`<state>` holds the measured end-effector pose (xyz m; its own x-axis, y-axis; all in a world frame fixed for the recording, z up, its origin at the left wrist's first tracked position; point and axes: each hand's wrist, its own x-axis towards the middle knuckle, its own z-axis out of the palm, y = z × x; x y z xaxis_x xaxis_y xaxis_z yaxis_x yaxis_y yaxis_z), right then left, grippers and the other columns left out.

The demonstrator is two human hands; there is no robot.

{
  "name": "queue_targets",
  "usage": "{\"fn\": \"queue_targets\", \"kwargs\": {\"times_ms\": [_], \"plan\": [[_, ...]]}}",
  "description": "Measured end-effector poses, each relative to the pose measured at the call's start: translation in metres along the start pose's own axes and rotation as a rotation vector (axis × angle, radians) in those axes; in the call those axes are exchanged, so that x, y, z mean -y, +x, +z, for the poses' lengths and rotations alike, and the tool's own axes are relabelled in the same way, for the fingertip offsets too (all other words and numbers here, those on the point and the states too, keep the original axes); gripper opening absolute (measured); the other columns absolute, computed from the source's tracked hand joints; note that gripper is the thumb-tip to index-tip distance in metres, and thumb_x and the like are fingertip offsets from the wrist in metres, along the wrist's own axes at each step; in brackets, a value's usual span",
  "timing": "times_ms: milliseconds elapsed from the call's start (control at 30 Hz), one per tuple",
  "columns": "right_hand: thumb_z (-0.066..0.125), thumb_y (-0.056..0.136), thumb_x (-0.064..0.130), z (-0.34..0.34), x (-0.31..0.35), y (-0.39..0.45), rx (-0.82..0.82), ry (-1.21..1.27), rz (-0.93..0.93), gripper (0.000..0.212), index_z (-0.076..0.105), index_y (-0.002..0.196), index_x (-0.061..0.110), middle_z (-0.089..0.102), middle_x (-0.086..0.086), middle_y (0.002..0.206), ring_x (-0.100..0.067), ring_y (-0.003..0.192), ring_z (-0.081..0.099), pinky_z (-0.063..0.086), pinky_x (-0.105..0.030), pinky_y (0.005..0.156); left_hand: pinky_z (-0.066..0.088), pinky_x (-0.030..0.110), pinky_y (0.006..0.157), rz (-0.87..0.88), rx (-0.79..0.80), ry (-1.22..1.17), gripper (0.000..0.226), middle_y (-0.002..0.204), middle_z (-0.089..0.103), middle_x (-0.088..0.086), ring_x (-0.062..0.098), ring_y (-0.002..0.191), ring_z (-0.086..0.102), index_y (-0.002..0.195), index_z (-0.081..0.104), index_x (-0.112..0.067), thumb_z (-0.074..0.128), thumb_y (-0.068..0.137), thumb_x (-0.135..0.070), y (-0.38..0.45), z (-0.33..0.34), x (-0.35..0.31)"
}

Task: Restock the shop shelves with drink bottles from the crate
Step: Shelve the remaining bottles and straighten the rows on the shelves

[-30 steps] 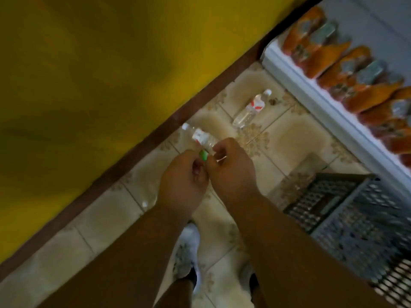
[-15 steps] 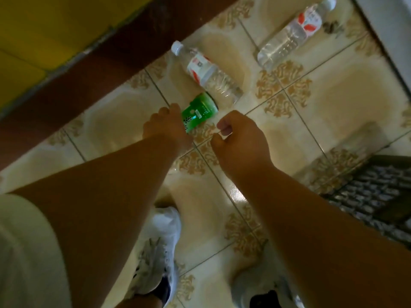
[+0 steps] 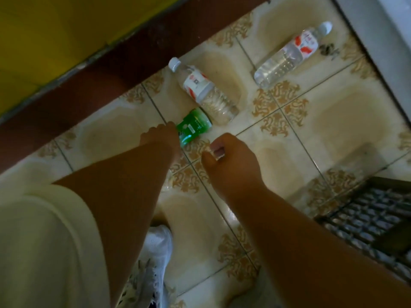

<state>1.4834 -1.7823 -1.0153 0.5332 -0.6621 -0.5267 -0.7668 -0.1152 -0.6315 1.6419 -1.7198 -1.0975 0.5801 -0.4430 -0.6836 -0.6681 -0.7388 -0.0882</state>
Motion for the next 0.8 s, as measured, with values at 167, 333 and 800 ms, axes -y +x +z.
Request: {"fn": "queue_targets", "kwargs": {"times_ms": [167,333,800], "plan": [[0.066,0.092,0.038,-0.008,-0.007,0.009,-0.072,0.079,0.118,0.013,0.057,0.097,0.029,0.063,0.005,0.098,-0.015,0.087,0.062,0.052,-0.031,0.075,0.054,0.037,0.085,-0.011,0.013,-0.146,0.061,0.11,0.063,0.01,0.028,0.101,0.063,0.118,0.057,-0.013,0.067,0.084,-0.063,-0.004,-0.001,-0.006],[0.058,0.095,0.052,-0.034,0.014,-0.034,-0.097,0.188,0.234,0.032,0.057,0.113,0.026,0.062,0.005,0.104,-0.012,0.086,0.06,0.046,-0.025,0.067,0.061,0.041,0.084,-0.241,0.258,-1.19,0.049,0.101,0.076,0.006,0.025,0.089,0.074,0.111,0.069,-0.013,0.078,0.083,-0.052,-0.081,-0.044,-0.026],[0.048,0.103,0.034,-0.311,0.281,-0.192,-0.43,0.104,-0.171,0.032,0.062,0.082,0.015,0.058,0.001,0.071,-0.018,0.065,0.054,0.034,-0.032,0.055,0.061,0.033,0.056,-0.289,0.362,-2.335,0.044,0.085,0.078,0.013,0.022,0.068,0.076,0.116,0.067,-0.008,0.071,0.084,-0.039,-0.385,-0.372,-0.037]]}}
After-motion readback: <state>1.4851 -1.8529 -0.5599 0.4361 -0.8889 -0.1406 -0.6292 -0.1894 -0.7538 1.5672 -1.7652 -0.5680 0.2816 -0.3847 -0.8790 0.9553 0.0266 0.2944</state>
